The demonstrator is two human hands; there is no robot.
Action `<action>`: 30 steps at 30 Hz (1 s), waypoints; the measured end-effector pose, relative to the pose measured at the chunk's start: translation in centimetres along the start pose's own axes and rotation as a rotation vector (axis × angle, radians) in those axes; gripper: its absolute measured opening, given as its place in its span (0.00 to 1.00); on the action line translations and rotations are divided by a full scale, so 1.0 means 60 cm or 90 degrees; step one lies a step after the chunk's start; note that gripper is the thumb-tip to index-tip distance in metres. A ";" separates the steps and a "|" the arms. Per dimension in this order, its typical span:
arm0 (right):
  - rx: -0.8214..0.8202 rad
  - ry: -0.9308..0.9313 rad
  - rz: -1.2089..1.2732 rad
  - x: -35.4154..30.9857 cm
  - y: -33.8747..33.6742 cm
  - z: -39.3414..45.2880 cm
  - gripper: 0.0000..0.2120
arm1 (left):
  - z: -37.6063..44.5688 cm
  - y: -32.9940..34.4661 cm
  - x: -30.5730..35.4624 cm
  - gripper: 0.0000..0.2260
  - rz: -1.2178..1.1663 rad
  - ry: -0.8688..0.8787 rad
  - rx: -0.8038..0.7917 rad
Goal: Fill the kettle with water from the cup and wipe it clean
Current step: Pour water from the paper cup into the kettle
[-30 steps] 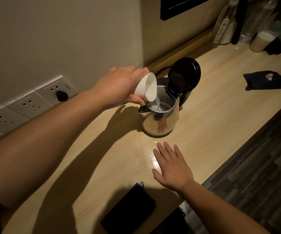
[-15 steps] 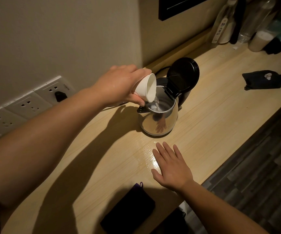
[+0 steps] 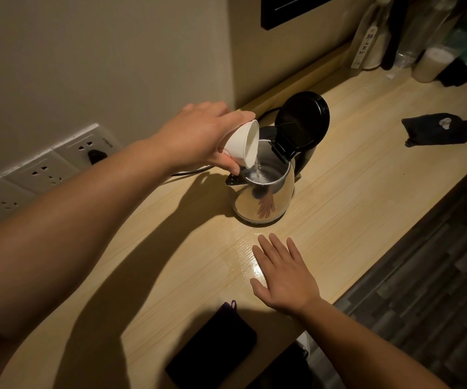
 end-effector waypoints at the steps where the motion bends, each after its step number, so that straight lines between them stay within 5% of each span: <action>1: 0.000 0.000 0.001 0.000 0.000 0.000 0.34 | 0.000 0.000 0.001 0.43 0.001 0.002 -0.001; 30: 0.017 -0.002 -0.002 0.001 0.001 0.000 0.33 | 0.032 0.000 0.038 0.42 0.107 0.128 -0.056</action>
Point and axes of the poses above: each hand's wrist, its own z-axis towards the middle knuckle, its own y-axis out of the palm, x = y × z, the point moved 10 cm from there along z, towards the middle knuckle, and after that the axes turned 9 degrees about x, right-handed, at the moved point
